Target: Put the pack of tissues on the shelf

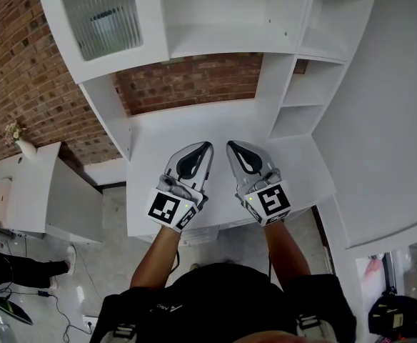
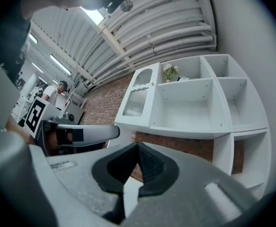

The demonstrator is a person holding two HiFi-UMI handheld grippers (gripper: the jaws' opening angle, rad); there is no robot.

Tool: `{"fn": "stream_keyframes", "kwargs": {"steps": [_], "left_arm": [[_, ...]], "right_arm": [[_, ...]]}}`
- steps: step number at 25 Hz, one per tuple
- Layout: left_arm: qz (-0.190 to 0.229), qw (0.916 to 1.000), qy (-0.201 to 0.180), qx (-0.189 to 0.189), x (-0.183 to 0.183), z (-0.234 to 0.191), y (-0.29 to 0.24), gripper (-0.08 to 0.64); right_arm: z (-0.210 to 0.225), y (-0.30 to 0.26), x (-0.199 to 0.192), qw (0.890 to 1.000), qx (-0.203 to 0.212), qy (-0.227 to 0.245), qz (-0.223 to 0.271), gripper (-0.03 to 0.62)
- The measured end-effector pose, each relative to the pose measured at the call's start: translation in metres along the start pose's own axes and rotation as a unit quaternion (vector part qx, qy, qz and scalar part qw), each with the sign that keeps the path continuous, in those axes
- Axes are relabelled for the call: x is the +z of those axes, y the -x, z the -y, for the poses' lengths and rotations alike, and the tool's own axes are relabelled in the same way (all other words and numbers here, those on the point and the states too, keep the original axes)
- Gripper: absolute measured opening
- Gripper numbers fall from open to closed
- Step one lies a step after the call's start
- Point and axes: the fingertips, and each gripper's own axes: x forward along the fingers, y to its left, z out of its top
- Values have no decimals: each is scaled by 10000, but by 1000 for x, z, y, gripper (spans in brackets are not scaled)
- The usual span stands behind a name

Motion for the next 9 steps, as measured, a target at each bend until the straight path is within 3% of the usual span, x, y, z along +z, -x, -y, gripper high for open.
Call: {"fn": "stream_keyframes", "kwargs": {"steps": [9], "left_arm": [[-15, 10000, -5, -2, -3, 10, -8, 2]], "right_arm": [[14, 11, -2, 9999, -60, -128, 17, 2]]}}
